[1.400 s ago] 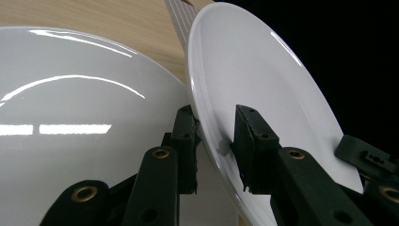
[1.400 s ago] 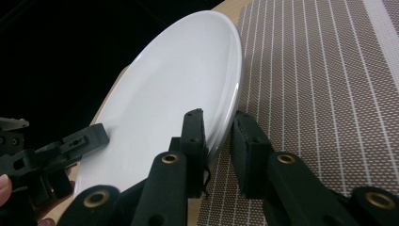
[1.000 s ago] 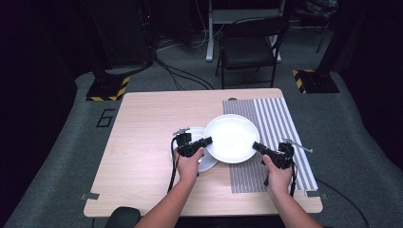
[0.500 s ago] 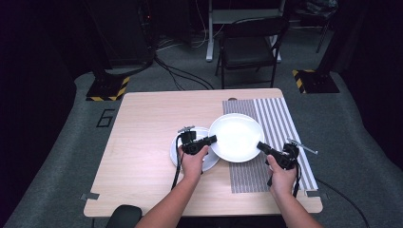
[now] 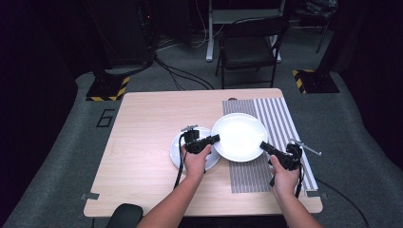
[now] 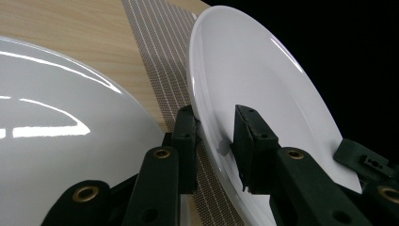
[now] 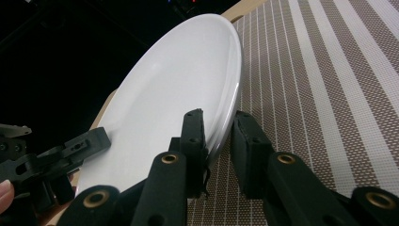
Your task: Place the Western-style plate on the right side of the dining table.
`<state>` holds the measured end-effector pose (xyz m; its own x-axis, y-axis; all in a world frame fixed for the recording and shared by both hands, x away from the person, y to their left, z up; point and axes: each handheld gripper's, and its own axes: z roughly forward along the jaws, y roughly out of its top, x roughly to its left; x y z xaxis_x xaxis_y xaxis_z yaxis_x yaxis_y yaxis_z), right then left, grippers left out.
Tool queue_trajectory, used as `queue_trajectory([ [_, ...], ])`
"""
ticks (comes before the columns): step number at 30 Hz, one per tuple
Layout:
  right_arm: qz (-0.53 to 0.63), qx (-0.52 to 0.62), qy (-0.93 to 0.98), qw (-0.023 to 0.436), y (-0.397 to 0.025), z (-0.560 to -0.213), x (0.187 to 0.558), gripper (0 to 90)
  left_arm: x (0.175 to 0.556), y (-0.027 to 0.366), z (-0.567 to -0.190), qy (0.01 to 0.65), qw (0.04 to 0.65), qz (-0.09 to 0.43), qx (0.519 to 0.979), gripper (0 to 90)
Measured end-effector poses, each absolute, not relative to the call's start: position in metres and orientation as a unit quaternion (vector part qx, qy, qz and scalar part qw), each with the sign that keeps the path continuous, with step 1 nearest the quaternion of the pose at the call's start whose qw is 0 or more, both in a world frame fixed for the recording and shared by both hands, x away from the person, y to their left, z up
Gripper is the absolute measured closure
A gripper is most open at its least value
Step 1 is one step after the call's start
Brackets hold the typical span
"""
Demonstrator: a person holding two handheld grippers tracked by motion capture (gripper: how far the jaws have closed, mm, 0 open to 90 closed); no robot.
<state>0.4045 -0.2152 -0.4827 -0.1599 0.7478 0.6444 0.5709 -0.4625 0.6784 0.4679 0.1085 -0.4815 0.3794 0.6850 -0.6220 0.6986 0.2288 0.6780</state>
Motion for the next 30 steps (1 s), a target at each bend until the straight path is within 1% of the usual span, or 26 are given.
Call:
queue_trajectory([
  [13, 0.564, 0.654, 0.498, 0.081, -0.225, -0.481, 0.401, 75.6, 0.472, 0.096, -0.482, 0.552, 0.553, -0.014, 0.625, 71.1],
  [16, 0.565, 0.651, 0.499, 0.089, -0.227, -0.482, 0.4, 75.6, 0.473, 0.094, -0.482, 0.548, 0.554, -0.016, 0.626, 71.2],
  [30, 0.559, 0.664, 0.488, 0.097, -0.237, -0.483, 0.395, 75.6, 0.477, 0.08, -0.483, 0.543, 0.553, -0.025, 0.632, 71.5],
])
